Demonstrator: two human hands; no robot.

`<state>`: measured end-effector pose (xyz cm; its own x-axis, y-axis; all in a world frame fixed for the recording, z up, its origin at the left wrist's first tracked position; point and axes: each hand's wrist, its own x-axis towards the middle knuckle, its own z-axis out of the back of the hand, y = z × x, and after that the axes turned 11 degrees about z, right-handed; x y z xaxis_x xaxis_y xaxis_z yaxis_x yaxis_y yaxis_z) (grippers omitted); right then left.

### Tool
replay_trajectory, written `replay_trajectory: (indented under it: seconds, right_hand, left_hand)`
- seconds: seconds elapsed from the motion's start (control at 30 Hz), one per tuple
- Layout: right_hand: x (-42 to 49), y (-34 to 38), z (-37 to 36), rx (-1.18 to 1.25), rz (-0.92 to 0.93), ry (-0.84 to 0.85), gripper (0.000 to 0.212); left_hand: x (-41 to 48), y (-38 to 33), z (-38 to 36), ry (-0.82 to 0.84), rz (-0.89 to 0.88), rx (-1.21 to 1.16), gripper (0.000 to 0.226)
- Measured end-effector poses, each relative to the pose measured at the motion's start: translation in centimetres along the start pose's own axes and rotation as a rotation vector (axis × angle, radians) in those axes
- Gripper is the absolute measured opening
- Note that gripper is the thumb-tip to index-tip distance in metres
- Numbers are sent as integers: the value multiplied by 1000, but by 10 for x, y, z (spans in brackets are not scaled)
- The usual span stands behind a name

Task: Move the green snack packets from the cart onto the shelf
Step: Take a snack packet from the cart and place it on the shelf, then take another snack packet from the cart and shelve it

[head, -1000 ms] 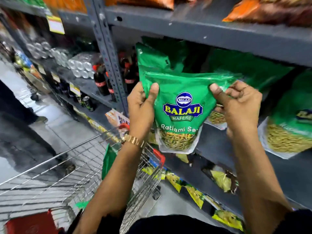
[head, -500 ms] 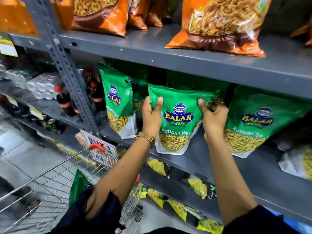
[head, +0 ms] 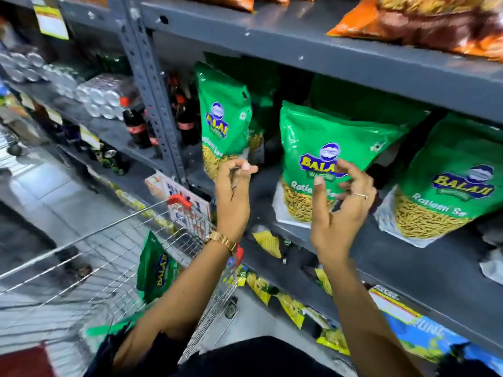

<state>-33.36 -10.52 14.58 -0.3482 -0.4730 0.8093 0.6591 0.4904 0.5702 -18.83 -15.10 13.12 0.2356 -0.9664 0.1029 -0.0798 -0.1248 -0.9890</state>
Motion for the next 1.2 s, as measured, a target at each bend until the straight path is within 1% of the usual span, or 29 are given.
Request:
replay_trajectory:
  seconds: [0.07,0.13,0.2,0.27,0.37,0.43,0.5,0.57,0.63,0.7,0.73,0.8,0.87,0.9,0.97,1.03,1.13,1.2]
  right_hand:
    - [-19,11,-17,83,9,147,28]
    - [-41,20,-39,179,-29,333,21]
    - [-64,25,-62,241,-77,560,20]
    - [-90,28,-84,276,-116,829,26]
    - [-132,32,-113,256,-200,1243,42]
    - [-161,37,-132,199,-242,1536,61]
    - [-190,43,-146,113,-218,1788,79]
    - [-219,48,-157,15,-140,1965,90]
    - [-241,50,-161,-75,-116,2047,93]
    - [-256,52,-163,-132,-149,2054,91]
    - [-263,54,-163,-148,-156,2041,86]
    - [-270,56,-162,-187,-124,1989,68]
    - [-272,58,-160,-234,-63,1953,52]
    - [-273,59,-160,-255,-38,1961,48]
    - [-274,61,-160,-300,0,1998,41]
    - [-273,63,-162,-330,20,2000,34]
    - [-272,63,-161,-346,-14,1944,30]
    - [-268,63,-160,-339,-70,1895,26]
  left_hand:
    - [-10,4,29,-48,-3,27,5]
    - [-17,12,63,-105,31,55,4]
    - [-24,21,102,-168,77,88,5]
    - [-32,33,145,-231,130,148,14]
    - [-51,54,210,-284,271,328,31]
    - [-65,71,253,-269,392,542,36]
    - [-79,89,294,-173,568,770,47]
    - [-93,107,328,-42,773,949,53]
    - [-106,128,349,50,892,1041,62]
    - [-111,144,357,109,933,1064,67]
    - [-110,150,359,133,940,1061,69]
    - [-101,158,361,174,950,1062,69]
    - [-88,162,359,192,957,1068,64]
    - [-82,165,358,218,951,1092,59]
    - [-73,169,353,330,921,1204,51]
    - [-70,172,349,401,849,1331,43]
    - [-72,170,344,352,747,1451,28]
    - [-76,164,343,329,696,1519,23]
